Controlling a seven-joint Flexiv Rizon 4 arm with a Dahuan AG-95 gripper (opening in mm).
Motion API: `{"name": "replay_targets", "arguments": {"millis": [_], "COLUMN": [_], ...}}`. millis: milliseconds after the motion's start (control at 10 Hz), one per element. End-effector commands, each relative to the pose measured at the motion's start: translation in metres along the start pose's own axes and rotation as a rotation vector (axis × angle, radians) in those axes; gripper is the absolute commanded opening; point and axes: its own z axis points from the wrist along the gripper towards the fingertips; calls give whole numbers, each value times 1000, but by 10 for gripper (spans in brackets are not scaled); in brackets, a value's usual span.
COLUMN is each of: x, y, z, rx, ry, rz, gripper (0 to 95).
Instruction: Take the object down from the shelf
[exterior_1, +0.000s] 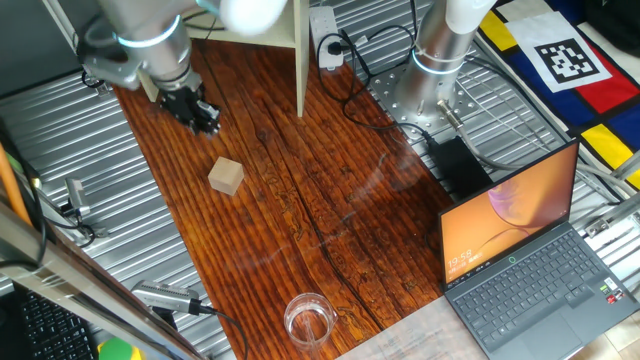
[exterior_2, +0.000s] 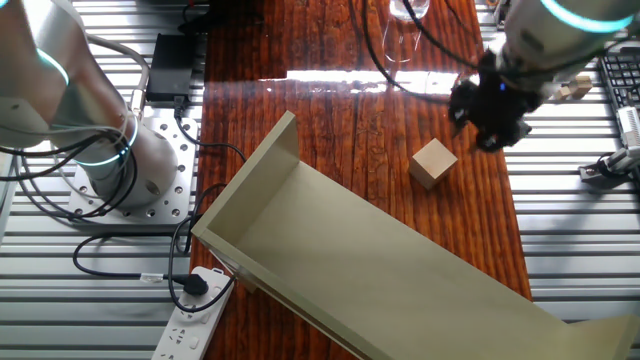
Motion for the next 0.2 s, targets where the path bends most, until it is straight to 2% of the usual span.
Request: {"name": "replay_targets", "arguments": {"millis": [100, 200], "x": [9, 9], "y": [7, 8], "z": [-23, -23], "rx": [33, 30], "ry": [-22, -24], "rz": [60, 59], "gripper": [0, 0]}}
